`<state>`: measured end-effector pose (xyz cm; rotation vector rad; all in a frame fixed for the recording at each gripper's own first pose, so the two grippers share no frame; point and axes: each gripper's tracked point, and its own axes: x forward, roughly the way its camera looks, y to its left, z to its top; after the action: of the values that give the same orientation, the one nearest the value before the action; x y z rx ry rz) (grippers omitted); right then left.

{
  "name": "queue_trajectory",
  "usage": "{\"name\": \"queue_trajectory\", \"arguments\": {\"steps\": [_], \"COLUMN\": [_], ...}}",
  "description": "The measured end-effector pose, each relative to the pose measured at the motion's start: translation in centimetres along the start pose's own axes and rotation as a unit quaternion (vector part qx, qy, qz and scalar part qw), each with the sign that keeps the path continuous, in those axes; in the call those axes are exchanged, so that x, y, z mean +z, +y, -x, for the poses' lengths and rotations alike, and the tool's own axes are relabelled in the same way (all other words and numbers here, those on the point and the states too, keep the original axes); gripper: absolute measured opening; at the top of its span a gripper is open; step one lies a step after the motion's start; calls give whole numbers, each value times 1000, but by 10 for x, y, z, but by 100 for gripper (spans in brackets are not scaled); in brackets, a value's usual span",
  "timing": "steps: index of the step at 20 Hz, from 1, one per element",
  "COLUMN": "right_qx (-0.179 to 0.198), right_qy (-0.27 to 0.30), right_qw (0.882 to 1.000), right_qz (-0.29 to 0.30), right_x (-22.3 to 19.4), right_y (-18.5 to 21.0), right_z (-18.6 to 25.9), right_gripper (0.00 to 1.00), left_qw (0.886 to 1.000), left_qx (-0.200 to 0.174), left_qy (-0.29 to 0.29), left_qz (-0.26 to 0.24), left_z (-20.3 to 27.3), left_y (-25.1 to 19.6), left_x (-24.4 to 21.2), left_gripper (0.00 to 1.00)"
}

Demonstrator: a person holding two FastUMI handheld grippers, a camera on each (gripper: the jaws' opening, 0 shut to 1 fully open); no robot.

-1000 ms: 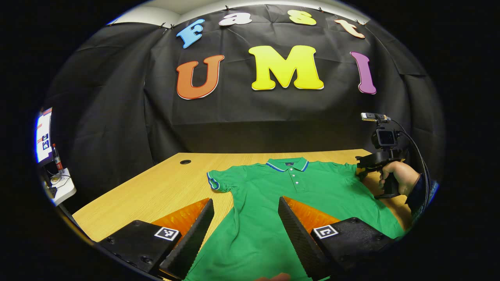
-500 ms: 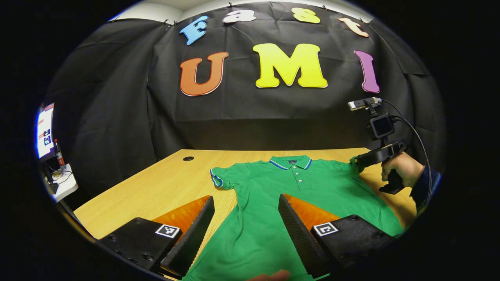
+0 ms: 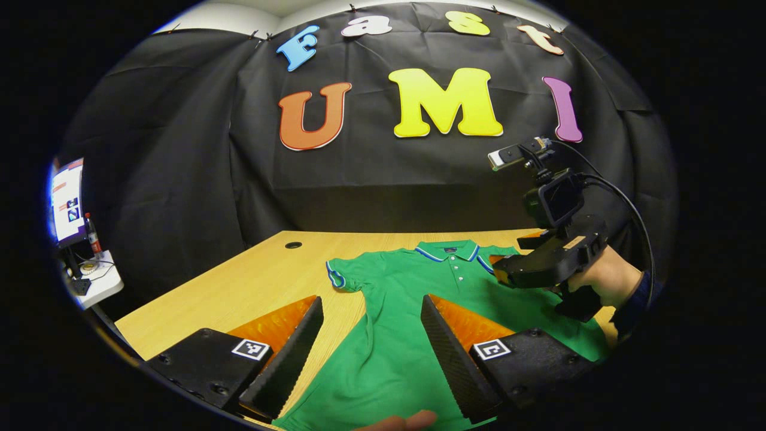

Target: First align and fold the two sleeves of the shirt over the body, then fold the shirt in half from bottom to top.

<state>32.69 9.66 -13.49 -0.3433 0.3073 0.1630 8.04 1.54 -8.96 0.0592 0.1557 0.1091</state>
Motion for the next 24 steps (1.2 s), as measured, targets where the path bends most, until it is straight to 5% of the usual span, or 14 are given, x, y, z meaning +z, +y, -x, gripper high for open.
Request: {"name": "queue_trajectory", "arguments": {"steps": [2, 8, 11, 15, 21, 24], "right_qx": [2, -4, -38, -37, -48, -34], "right_qy": [-28, -68, -110, -133, -174, -178], "right_qw": [999, 992, 987, 983, 976, 975], "right_qz": [-23, -102, -112, -122, -121, -125], "right_x": [17, 28, 27, 11, 8, 5], "right_y": [3, -29, -62, -74, -92, -90], "right_z": [35, 133, 182, 246, 302, 303], "right_gripper": [98, 95, 96, 95, 97, 94], "left_qw": [1000, 999, 996, 993, 991, 976], "left_qx": [0, -1, 49, 49, 30, 38], "left_qy": [-5, -18, -17, -12, 84, 173], "left_qz": [1, 40, 70, 109, 100, 128], "left_z": [4, 20, 12, -9, -91, -137], "left_y": [-1, 4, 30, 44, 54, 62], "left_x": [4, 28, 49, 91, 92, 48], "left_gripper": [100, 100, 100, 100, 100, 100]}}
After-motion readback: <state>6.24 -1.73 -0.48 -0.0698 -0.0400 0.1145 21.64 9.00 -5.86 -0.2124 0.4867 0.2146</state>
